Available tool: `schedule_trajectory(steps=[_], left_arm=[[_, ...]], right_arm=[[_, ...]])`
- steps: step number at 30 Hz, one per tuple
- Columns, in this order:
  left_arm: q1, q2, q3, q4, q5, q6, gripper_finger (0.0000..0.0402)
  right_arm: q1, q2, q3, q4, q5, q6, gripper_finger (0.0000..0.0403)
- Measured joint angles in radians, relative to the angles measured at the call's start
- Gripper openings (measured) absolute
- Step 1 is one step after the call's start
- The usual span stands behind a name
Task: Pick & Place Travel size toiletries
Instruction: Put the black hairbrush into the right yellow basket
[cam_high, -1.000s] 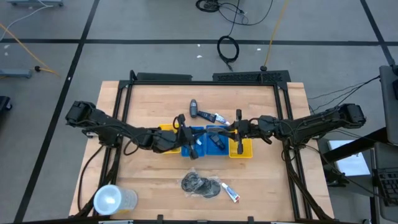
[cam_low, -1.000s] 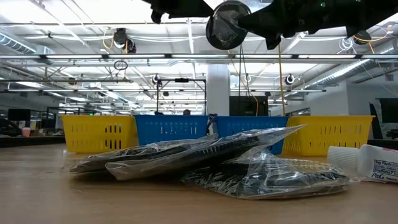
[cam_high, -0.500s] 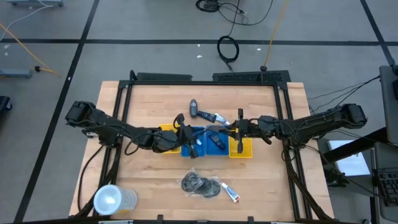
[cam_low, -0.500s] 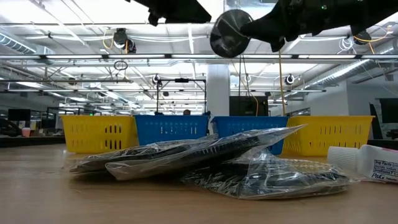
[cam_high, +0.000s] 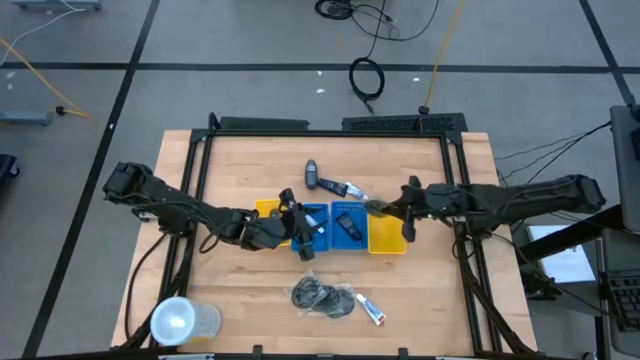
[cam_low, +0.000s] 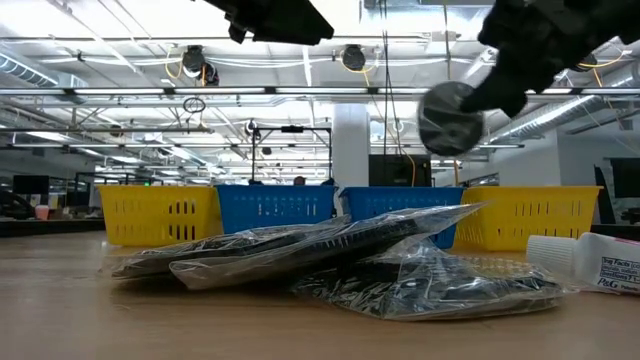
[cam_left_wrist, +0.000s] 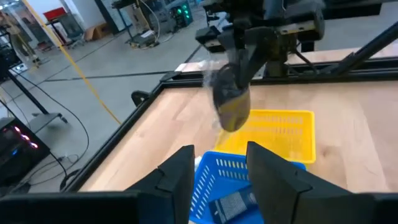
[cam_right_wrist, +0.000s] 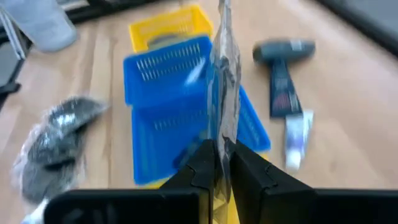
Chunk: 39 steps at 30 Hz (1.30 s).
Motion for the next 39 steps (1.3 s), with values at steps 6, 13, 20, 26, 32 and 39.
schedule_trajectory(steps=[6,13,20,26,32,39], left_arm=[[0.001,0.000,0.000,-0.004,0.000,-0.003,0.0148],[0.000,0.000,0.000,-0.005,0.002,-0.003,0.0148],[0.001,0.000,0.000,-0.005,0.002,-0.003,0.0148],[0.000,0.000,0.000,-0.005,0.002,-0.003,0.0147],[0.000,0.000,0.000,-0.005,0.002,-0.003,0.0147],[0.000,0.000,0.000,-0.006,0.002,-0.003,0.0147]], right_arm=[[0.000,-0.045,0.000,-0.129,-0.108,0.109,0.0020],[0.001,-0.043,0.000,-0.198,-0.260,0.194,0.0020],[0.002,-0.043,0.000,-0.227,-0.260,0.220,0.0020],[0.002,-0.022,0.000,-0.227,-0.287,0.230,0.0020],[0.010,0.034,-0.001,-0.218,-0.287,0.231,0.0020],[0.016,0.077,-0.001,-0.149,-0.287,0.230,0.0086]])
